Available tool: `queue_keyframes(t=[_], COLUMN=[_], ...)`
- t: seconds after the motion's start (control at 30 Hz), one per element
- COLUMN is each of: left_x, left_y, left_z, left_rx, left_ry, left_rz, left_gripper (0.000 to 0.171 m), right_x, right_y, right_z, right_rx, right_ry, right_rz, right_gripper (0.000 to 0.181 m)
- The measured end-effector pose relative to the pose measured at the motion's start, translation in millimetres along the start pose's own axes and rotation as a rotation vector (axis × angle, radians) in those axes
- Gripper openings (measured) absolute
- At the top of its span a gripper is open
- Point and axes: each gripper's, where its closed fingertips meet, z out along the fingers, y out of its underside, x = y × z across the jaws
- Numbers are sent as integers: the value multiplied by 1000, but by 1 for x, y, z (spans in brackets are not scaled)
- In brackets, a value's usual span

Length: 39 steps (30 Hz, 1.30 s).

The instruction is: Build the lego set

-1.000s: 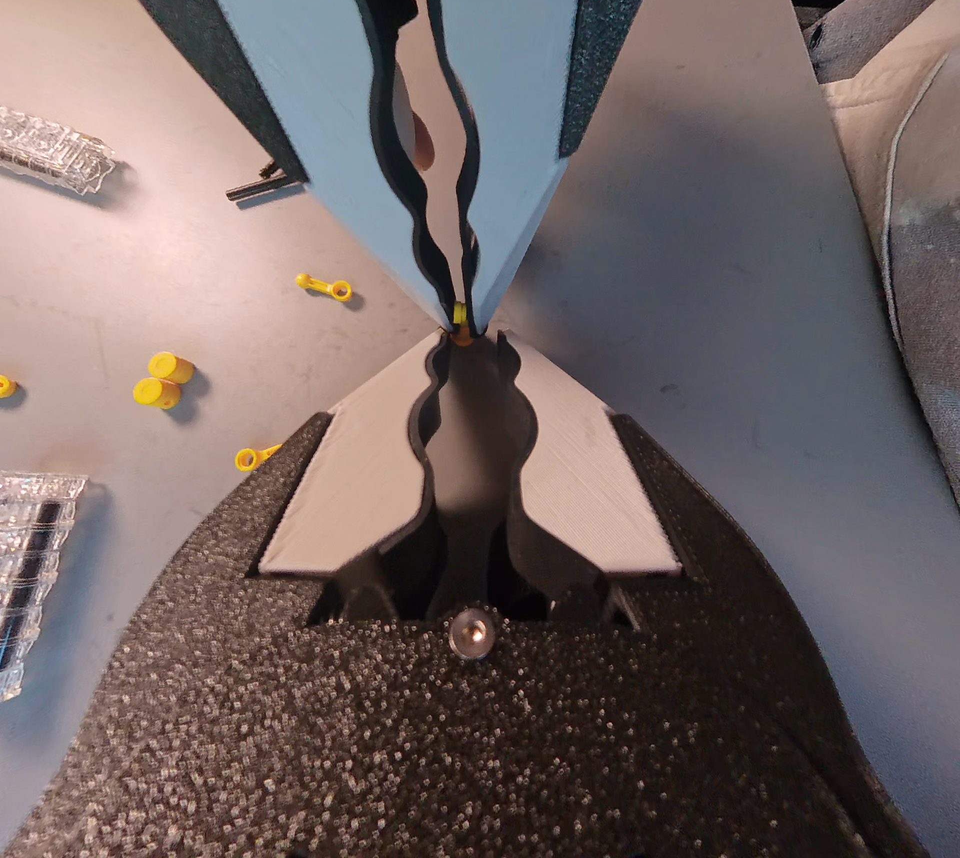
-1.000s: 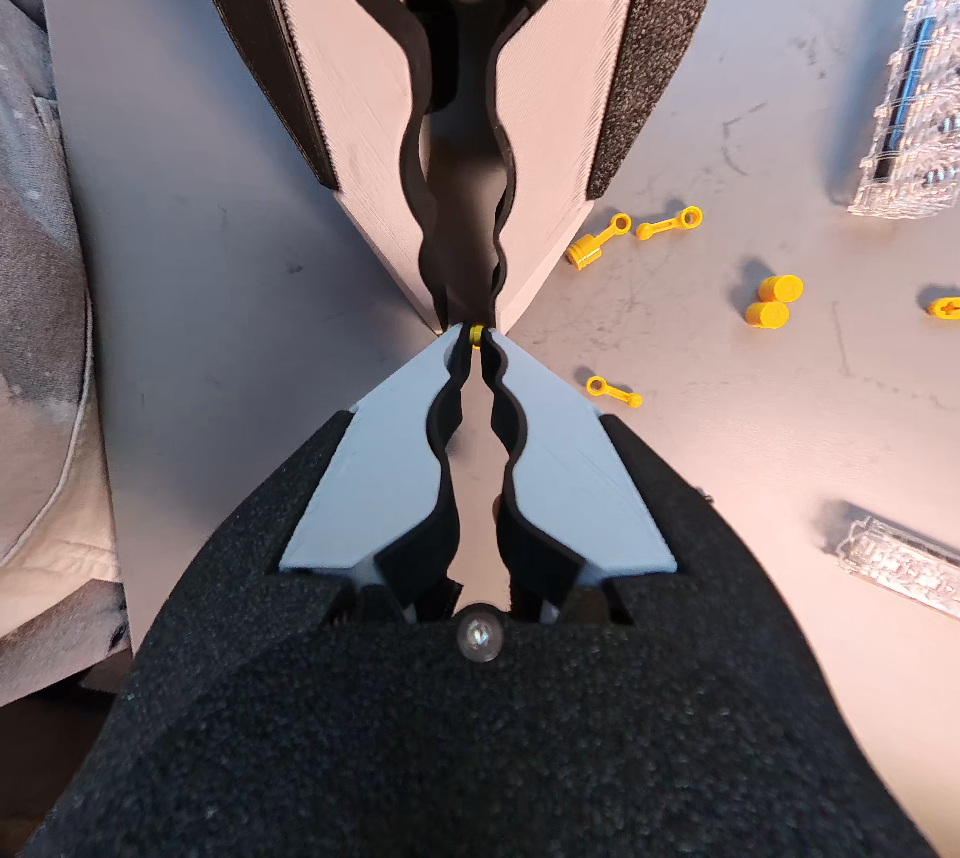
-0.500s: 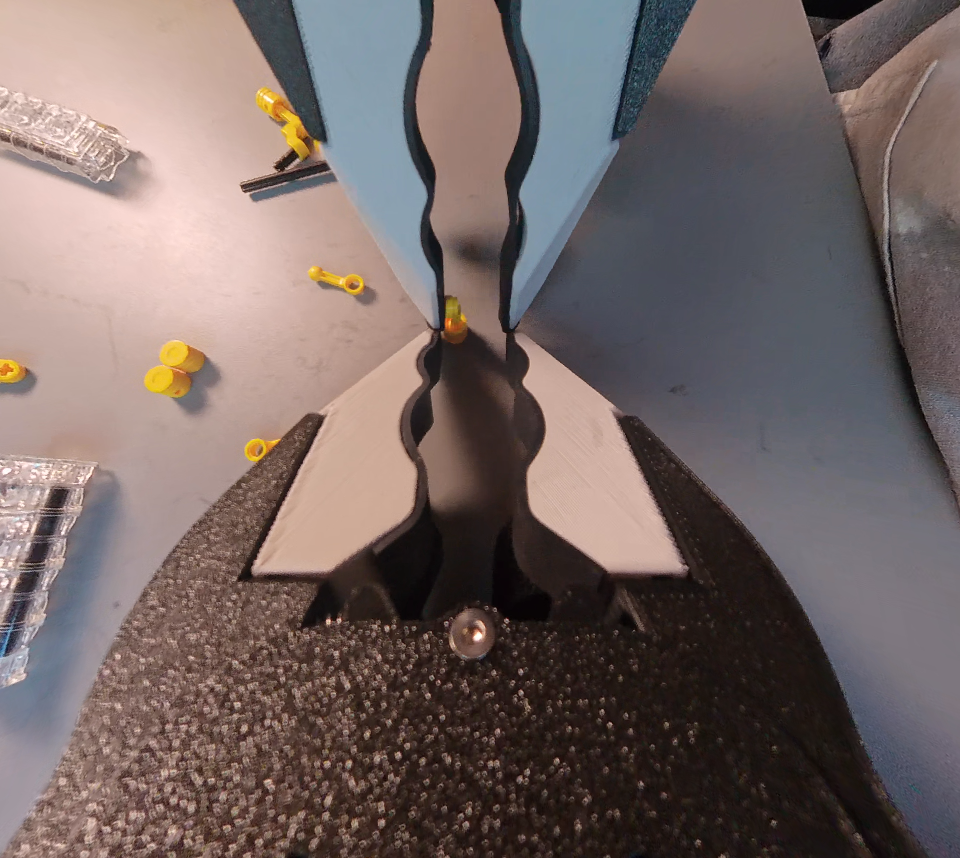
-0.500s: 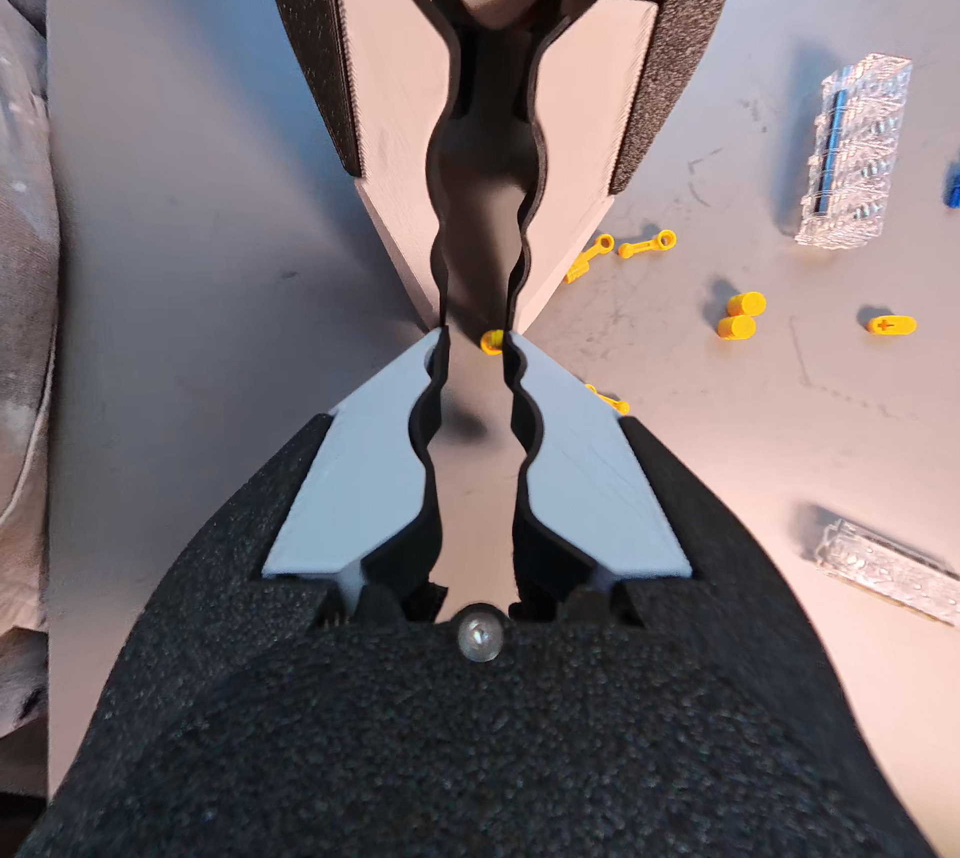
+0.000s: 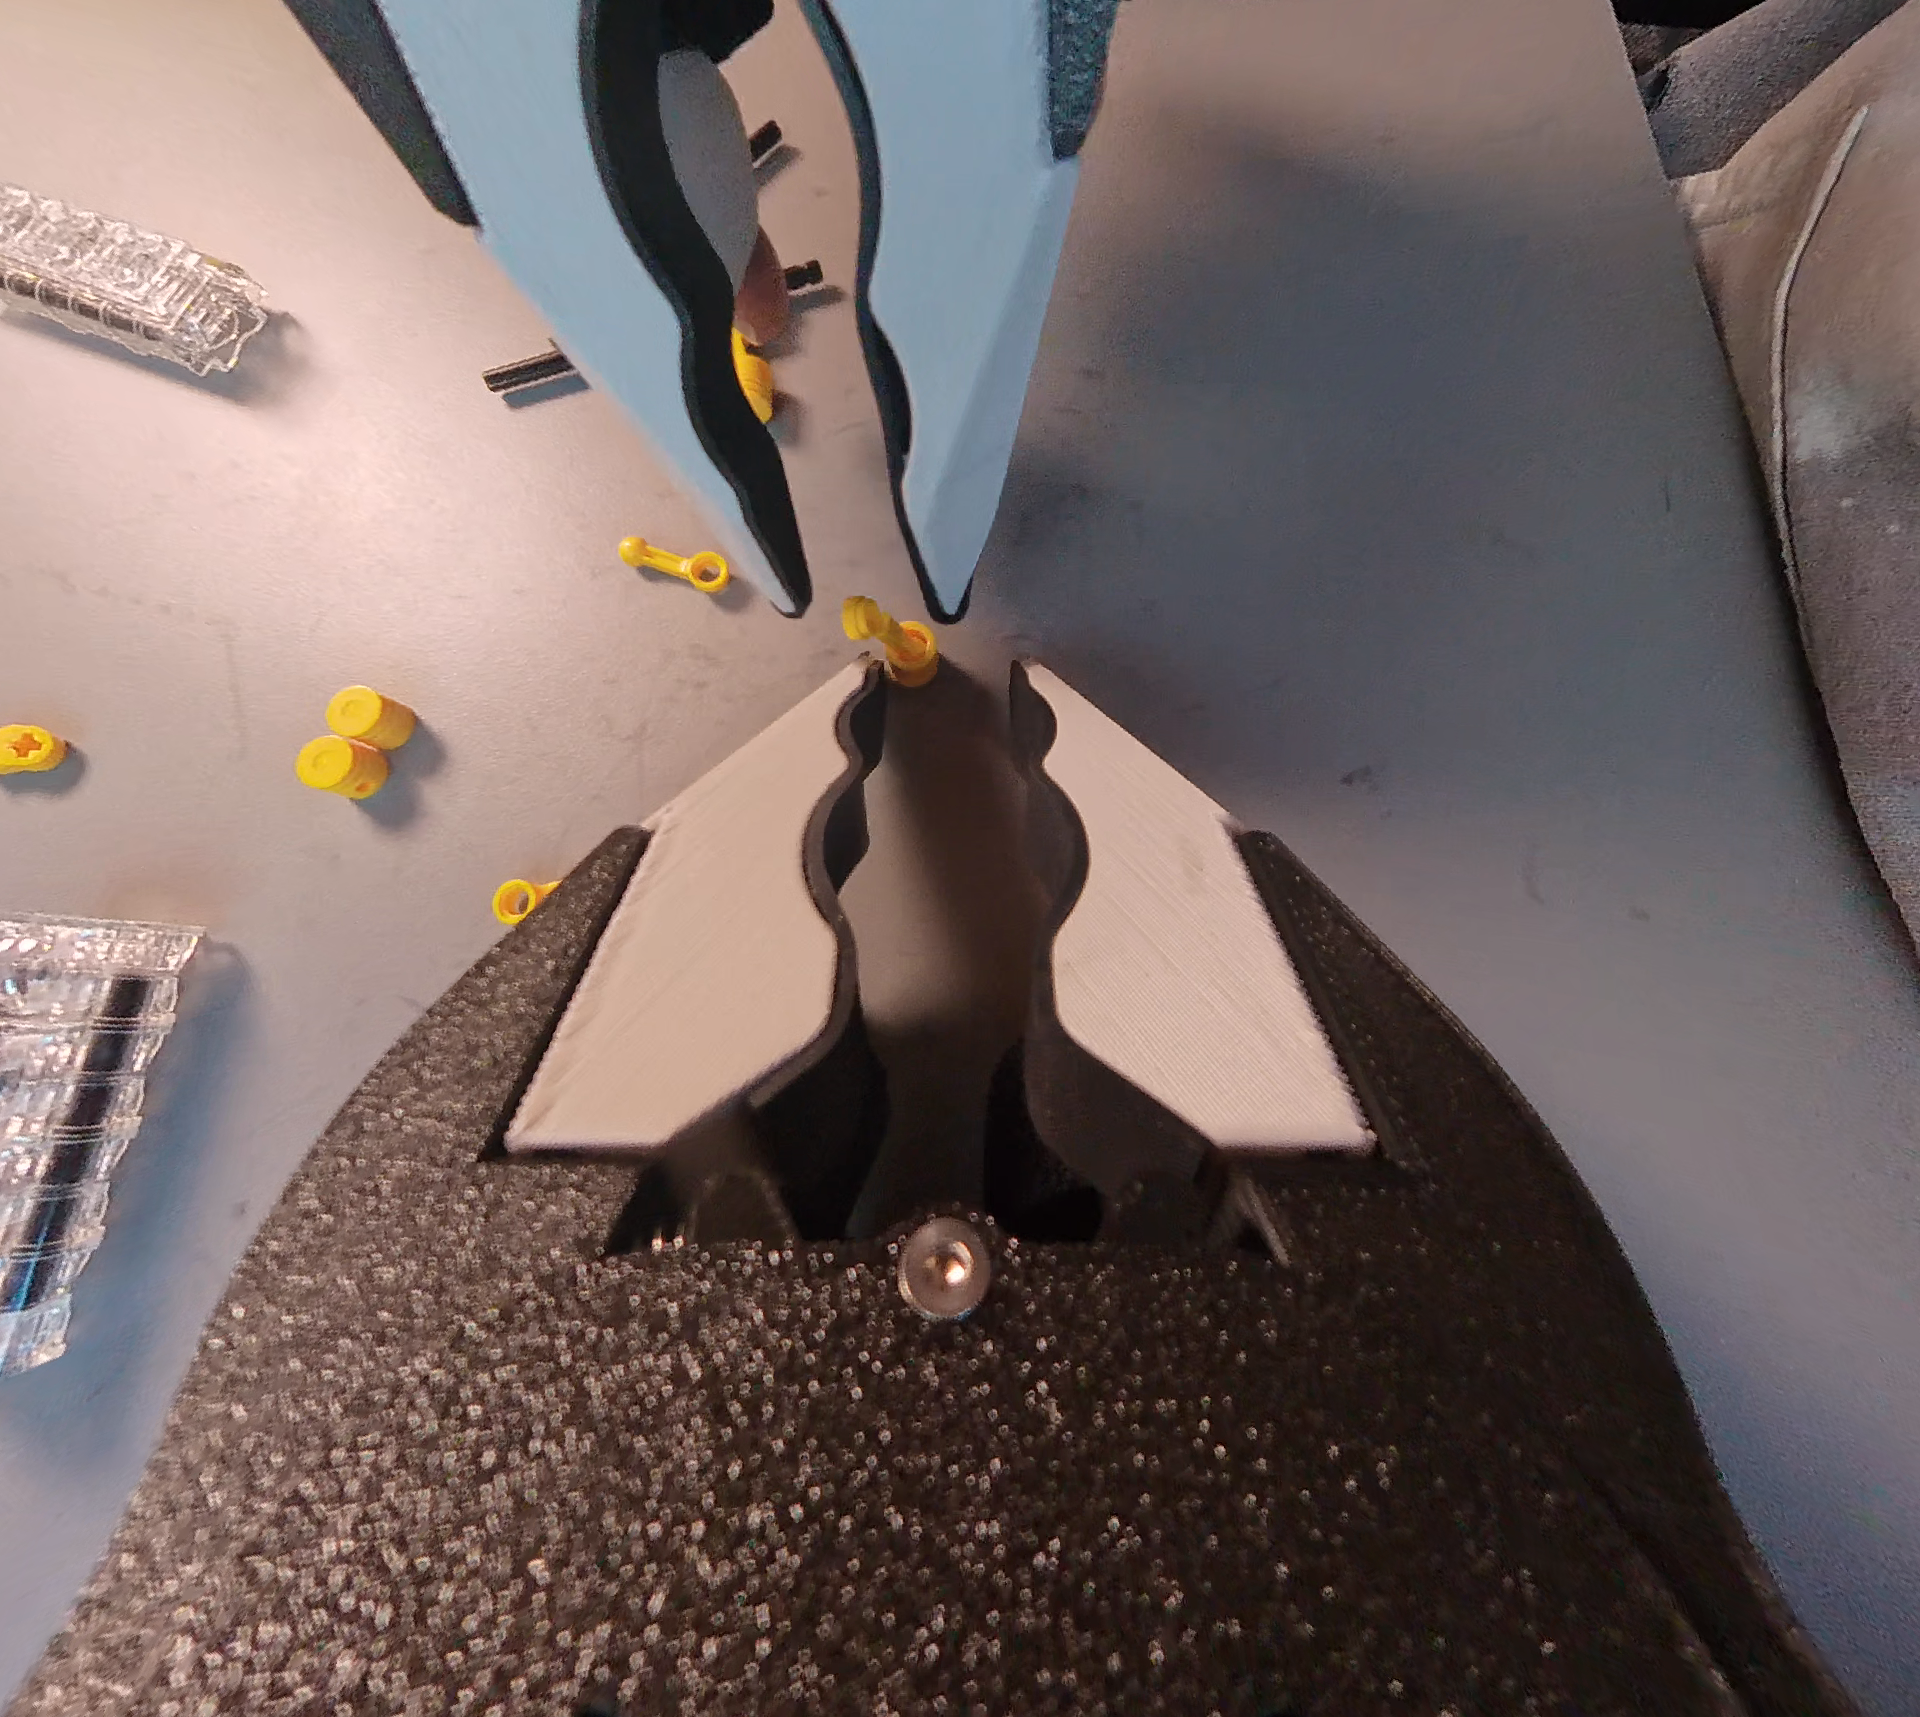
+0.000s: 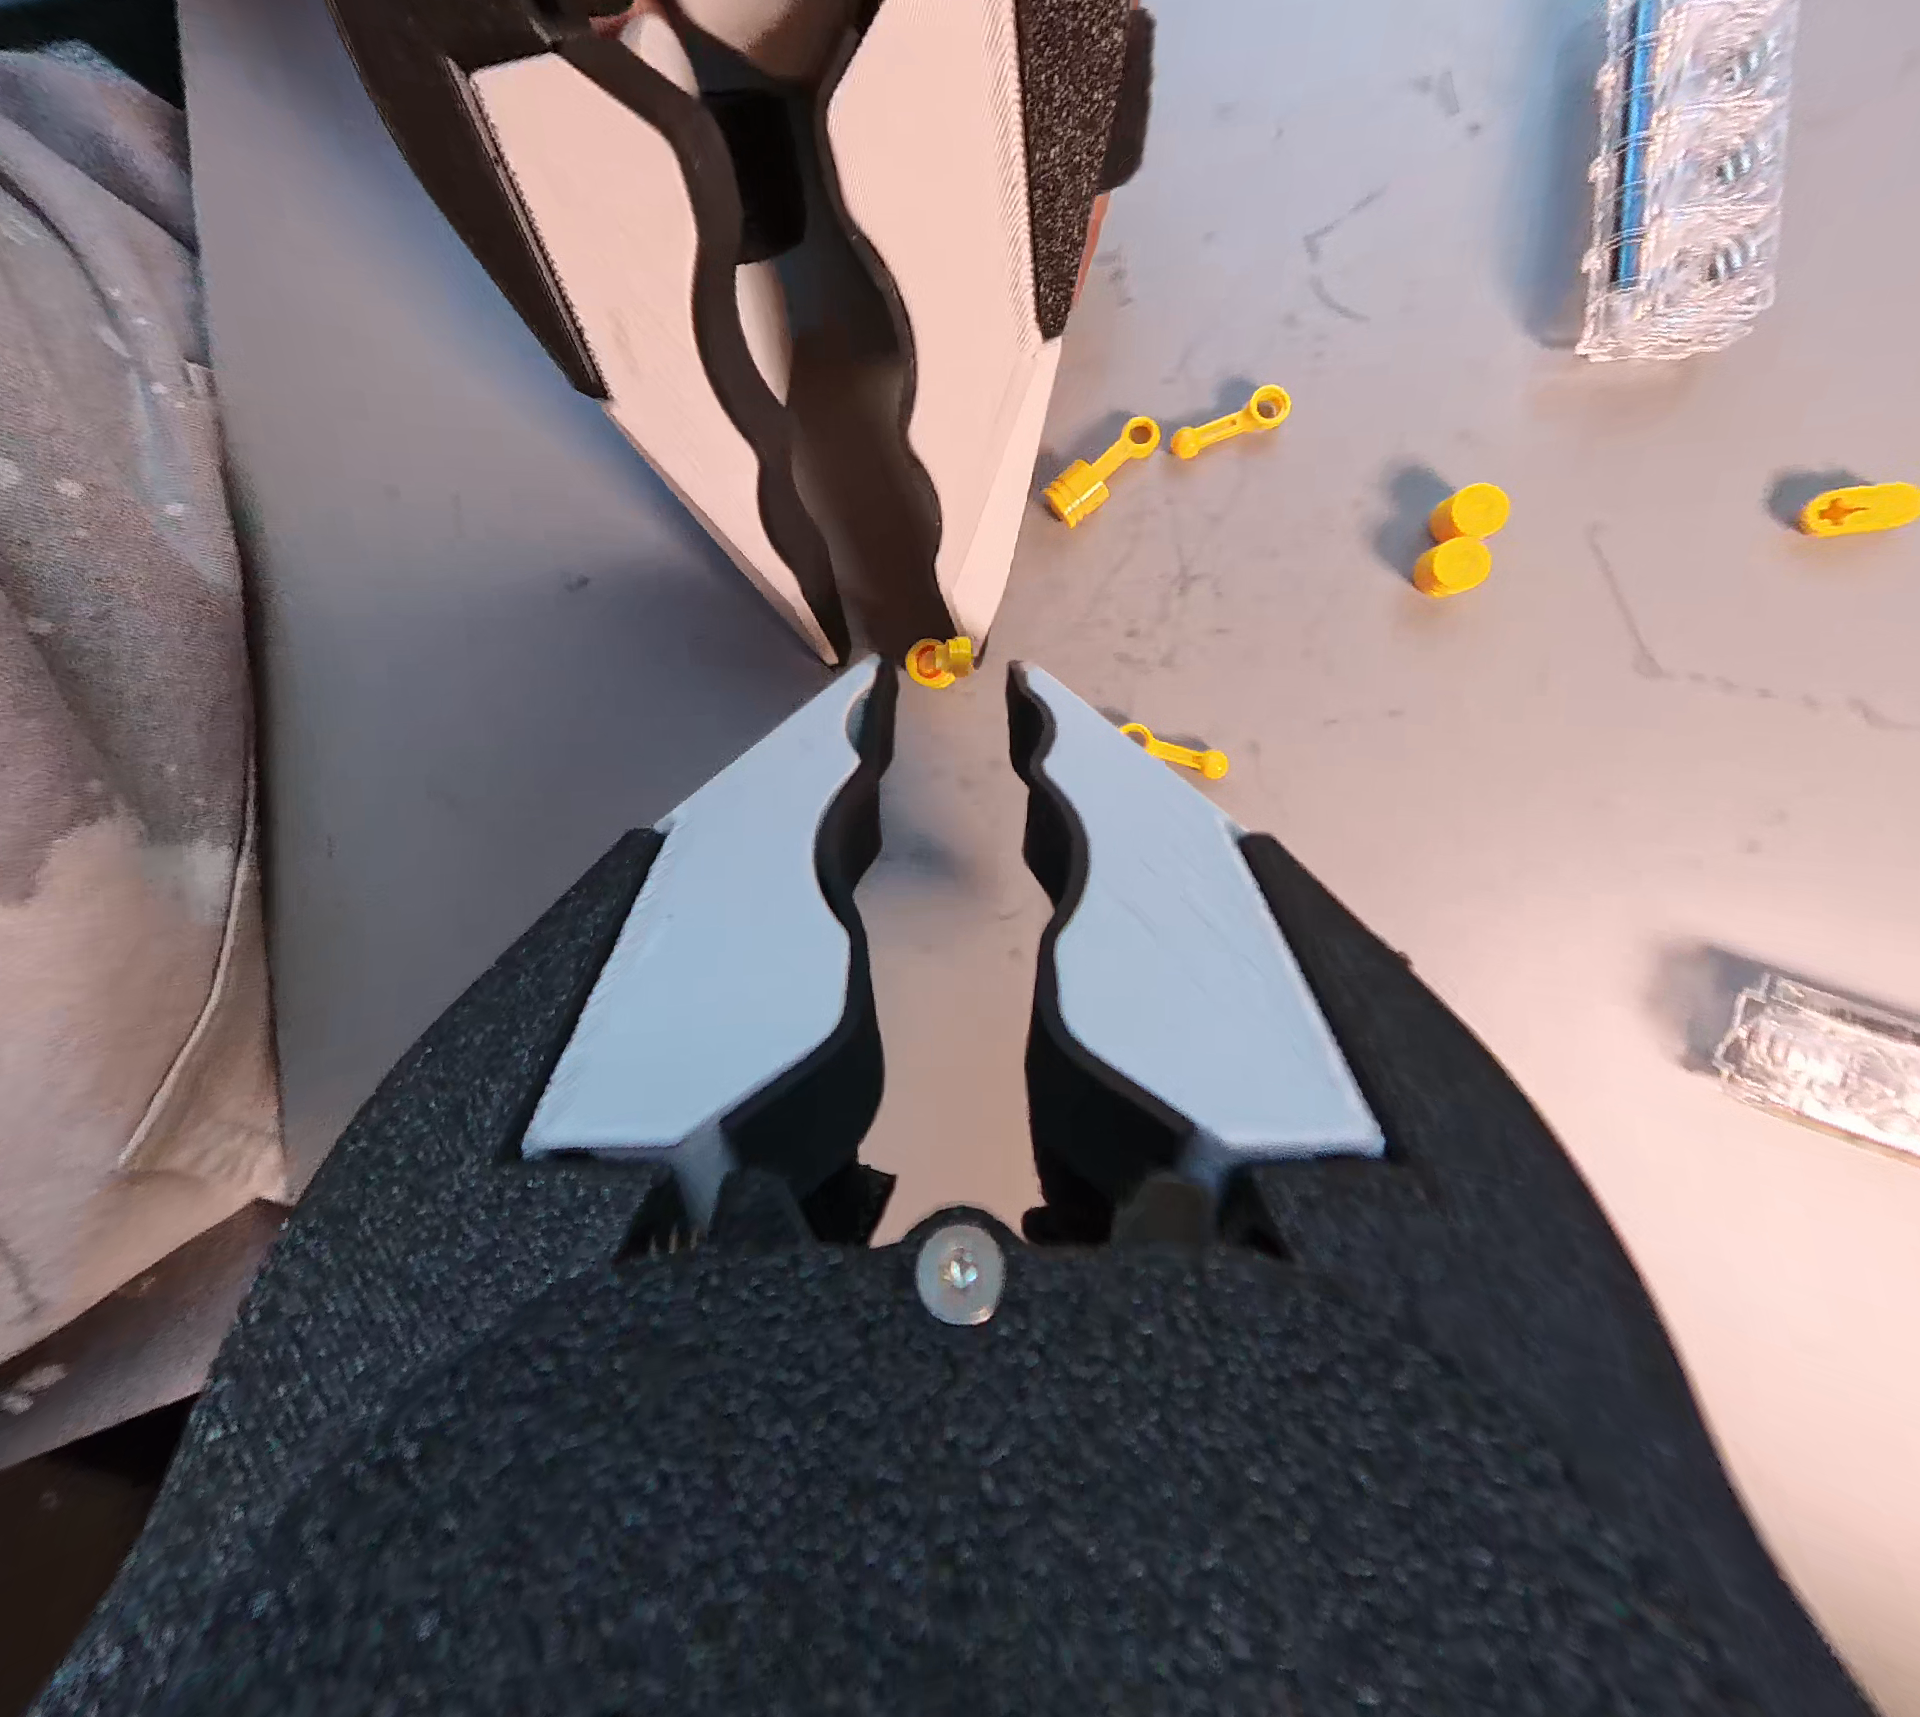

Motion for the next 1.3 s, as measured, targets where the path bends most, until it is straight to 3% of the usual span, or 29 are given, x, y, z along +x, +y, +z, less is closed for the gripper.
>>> queue_keyframes(t=[0.23, 0.5, 0.77, 1.0, 1.13, 1.17, 1.3], left_x=[-1, -1, -1, -2, -2, -2, -2], left_y=[-1, -2, -2, -2, -2, -2, 0], left_z=[1, 3, 3, 3, 3, 3, -1], left_rx=[0, 0, 1, 2, 3, 4, 4], left_ry=[2, -8, -12, -14, -25, -28, -21], left_rz=[-4, 9, 14, 17, 32, 37, 37], left_gripper=[24, 10, 10, 9, 9, 9, 9], right_x=[-4, -10, -11, -11, -10, -11, 2], right_y=[-1, 1, -1, 0, 1, 2, -2], right_z=[4, 4, 6, 6, 5, 4, -19], right_rx=[-42, -106, -223, -228, -109, -68, 127], right_ry=[-27, 45, 100, 109, 122, 115, 178], right_rz=[-31, -192, -343, -297, -212, -182, -46], right_gripper=[5, 4, 4, 4, 9, 25, 48])
